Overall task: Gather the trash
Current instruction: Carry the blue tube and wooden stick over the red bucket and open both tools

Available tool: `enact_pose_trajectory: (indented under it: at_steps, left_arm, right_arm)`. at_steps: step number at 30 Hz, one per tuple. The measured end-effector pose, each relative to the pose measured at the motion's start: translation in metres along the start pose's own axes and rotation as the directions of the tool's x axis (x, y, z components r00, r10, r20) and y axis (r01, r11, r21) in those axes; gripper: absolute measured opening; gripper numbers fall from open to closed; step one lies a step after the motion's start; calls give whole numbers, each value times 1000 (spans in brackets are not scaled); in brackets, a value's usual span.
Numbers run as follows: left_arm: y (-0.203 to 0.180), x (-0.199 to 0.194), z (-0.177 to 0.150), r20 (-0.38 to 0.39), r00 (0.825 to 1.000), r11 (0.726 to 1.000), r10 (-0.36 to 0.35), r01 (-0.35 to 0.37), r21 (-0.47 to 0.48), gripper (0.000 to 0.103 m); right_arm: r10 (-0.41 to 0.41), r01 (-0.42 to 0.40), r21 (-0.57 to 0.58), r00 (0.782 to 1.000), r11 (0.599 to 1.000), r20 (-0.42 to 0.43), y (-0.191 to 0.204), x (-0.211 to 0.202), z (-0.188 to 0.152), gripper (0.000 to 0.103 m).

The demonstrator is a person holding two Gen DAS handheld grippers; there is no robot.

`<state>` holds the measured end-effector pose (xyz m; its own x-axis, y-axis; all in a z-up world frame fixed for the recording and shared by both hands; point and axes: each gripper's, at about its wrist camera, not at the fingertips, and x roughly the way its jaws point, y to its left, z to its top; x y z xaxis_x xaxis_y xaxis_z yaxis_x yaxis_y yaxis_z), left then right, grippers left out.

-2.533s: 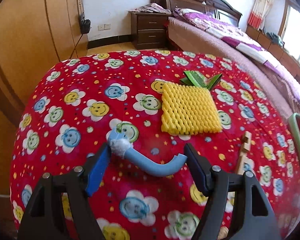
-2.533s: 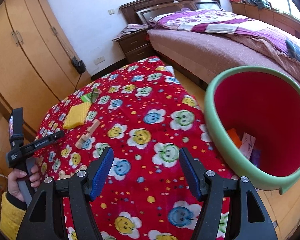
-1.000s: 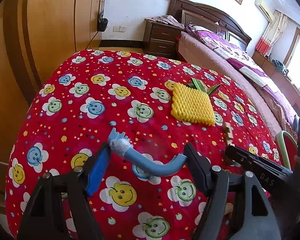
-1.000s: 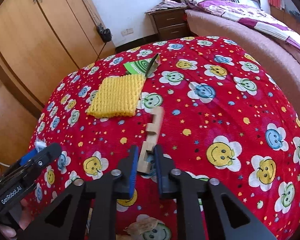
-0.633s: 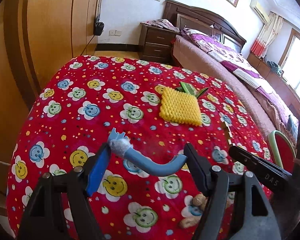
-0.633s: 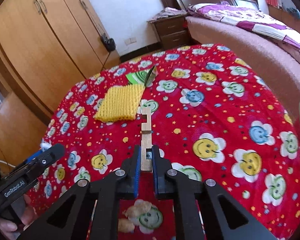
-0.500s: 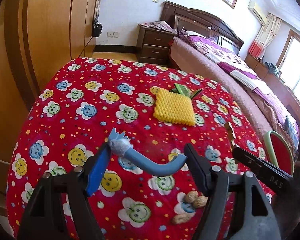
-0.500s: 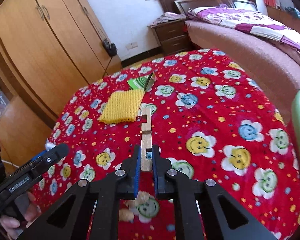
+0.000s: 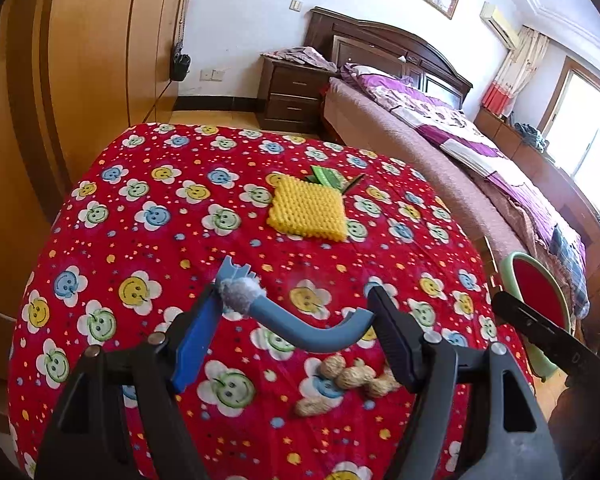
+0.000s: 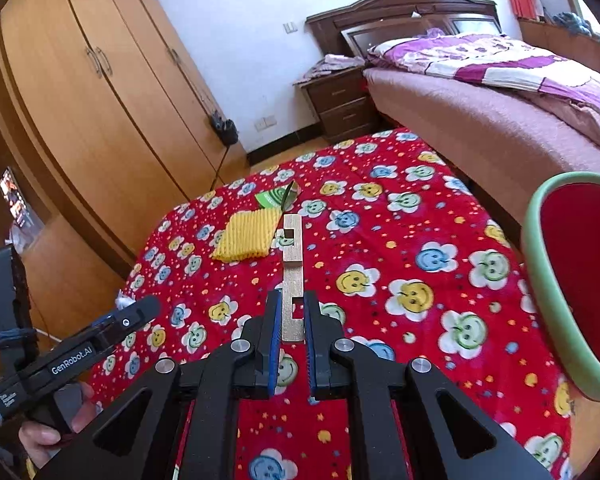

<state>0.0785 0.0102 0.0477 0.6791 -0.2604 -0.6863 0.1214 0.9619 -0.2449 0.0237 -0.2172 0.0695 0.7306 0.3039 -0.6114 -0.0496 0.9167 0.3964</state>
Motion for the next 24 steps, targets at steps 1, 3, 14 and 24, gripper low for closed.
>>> enact_pose_trajectory:
  at_steps: [1, 3, 14, 24]
  left_arm:
    - [-3, -2, -1, 0, 1000, 1000, -5, 5, 3, 75]
    - [-8, -4, -2, 0, 1000, 1000, -14, 14, 8, 74]
    - [-34, -13, -7, -19, 997, 997, -73, 74, 31, 75]
    - [-68, -22, -12, -31, 992, 990, -122, 124, 74, 74]
  right_arm:
    - [-2, 2, 1, 1000, 1000, 6, -1, -4, -1, 10]
    - [-8, 8, 3, 1000, 1000, 20, -4, -12, -2, 10]
    - [-45, 40, 51, 996, 998, 83, -32, -51, -9, 10]
    - [-87, 73, 99, 986, 992, 145, -58, -85, -13, 10]
